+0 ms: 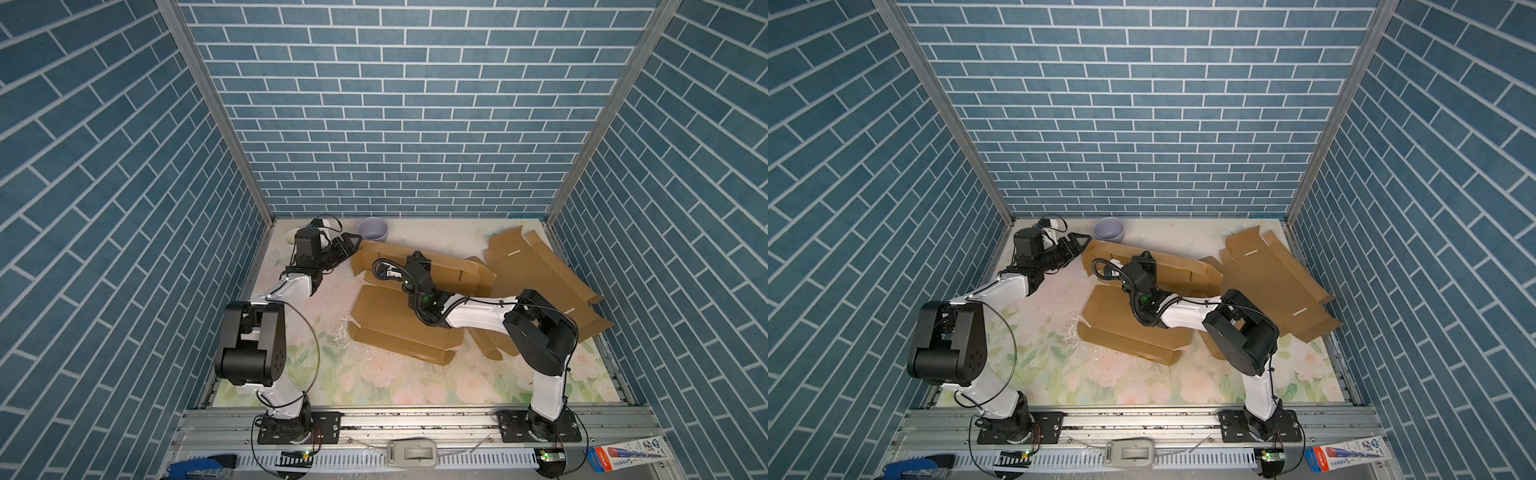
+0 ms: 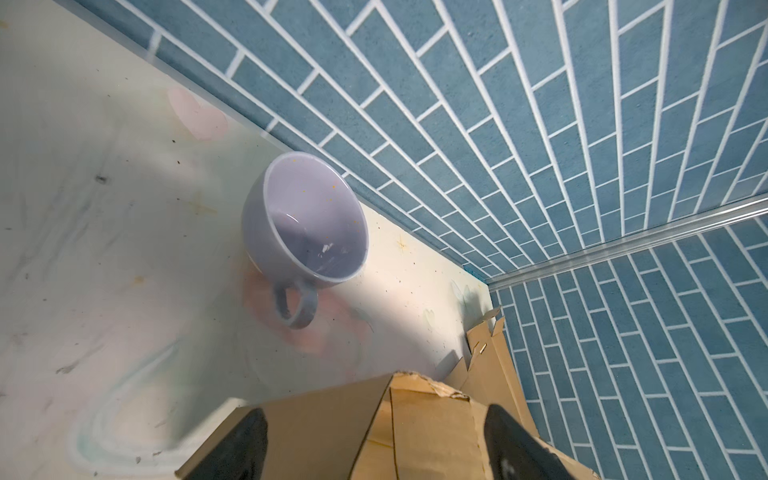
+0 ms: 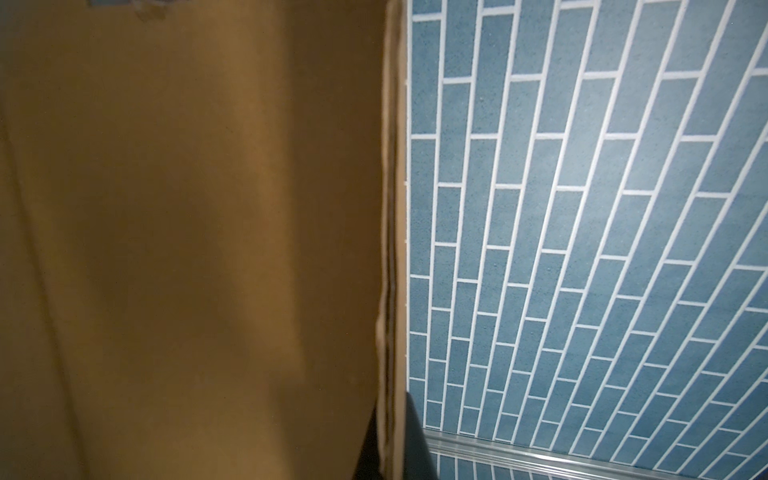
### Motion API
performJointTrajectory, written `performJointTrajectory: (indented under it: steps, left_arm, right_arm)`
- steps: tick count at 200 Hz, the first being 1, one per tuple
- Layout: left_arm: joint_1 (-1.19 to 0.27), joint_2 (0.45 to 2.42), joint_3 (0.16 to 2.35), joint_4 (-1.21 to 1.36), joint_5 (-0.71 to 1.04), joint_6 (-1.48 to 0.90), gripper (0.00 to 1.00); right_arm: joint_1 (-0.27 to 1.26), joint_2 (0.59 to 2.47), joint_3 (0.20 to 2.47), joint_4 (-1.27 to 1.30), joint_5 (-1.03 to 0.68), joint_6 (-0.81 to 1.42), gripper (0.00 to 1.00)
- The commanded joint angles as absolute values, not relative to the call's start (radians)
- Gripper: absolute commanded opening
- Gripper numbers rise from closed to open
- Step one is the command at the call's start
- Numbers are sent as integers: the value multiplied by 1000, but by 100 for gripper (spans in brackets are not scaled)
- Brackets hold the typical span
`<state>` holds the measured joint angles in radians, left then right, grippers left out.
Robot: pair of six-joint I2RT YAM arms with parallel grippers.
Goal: Fold the paper box
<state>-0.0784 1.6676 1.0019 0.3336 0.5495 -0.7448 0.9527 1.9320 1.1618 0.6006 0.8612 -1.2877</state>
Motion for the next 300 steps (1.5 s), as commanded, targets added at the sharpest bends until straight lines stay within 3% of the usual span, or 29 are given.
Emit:
performJointTrajectory:
  steps: [1,129,229,300]
  left_arm:
    - [-90,1686,1016,379,576,-748,82]
    - [-164,1677,991,348,599,-730,74]
    - [-138,1521,1154,-171,411,-437,74]
    - [-229,1610,1295,-227,527,-419,75]
  right_arm:
    - [951,1961,1131,616,856,-1272,0]
    - [951,2020,1114,618,859,-1253,0]
    - [950,2011,1084,644,843,-1292,0]
    - [945,2022,1090,634,830,-1284,0]
